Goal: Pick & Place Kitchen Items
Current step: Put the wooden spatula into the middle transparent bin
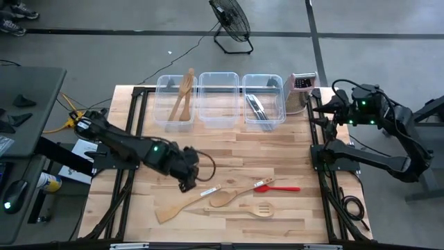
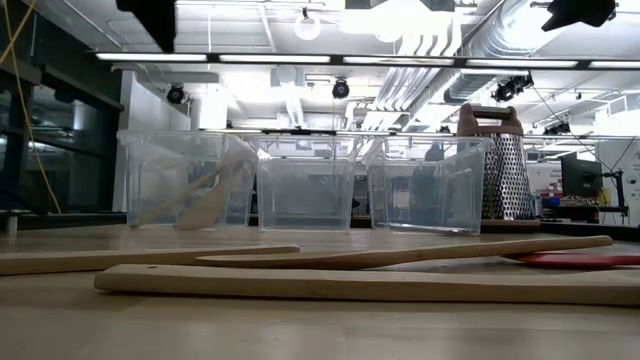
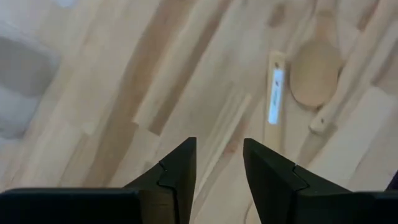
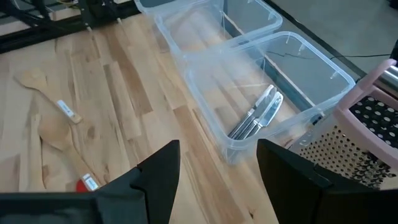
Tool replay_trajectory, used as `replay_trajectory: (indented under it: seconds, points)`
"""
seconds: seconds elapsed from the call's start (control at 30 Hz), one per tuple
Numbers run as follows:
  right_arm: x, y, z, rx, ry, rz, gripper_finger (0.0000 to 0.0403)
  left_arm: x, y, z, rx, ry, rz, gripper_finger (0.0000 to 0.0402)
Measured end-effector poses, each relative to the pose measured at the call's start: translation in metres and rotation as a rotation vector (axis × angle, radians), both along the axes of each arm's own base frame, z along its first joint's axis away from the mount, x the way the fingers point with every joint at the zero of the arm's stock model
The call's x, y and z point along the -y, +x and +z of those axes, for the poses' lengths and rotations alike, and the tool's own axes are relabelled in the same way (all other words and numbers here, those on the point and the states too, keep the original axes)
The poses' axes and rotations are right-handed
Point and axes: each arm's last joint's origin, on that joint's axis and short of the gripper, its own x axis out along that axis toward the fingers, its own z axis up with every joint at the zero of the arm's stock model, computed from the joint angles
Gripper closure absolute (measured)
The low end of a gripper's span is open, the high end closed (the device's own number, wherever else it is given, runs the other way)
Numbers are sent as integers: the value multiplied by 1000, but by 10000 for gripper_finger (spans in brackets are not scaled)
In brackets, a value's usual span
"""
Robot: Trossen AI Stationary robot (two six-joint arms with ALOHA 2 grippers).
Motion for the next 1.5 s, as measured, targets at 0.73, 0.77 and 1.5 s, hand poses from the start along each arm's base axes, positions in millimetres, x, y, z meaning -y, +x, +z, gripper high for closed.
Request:
replay_trajectory:
  seconds: [0.73,0.77,1.5]
  points:
    - [2,0,0,-6,12,-83,196,50,30,-109,-187,-317,-91,191]
    - [2,0,0,-6,12,-83,196,51,31,-112,-199,-319,-93,194]
    - [2,0,0,-1,25,-89,196,92,18,-144,-252,-210,-116,199]
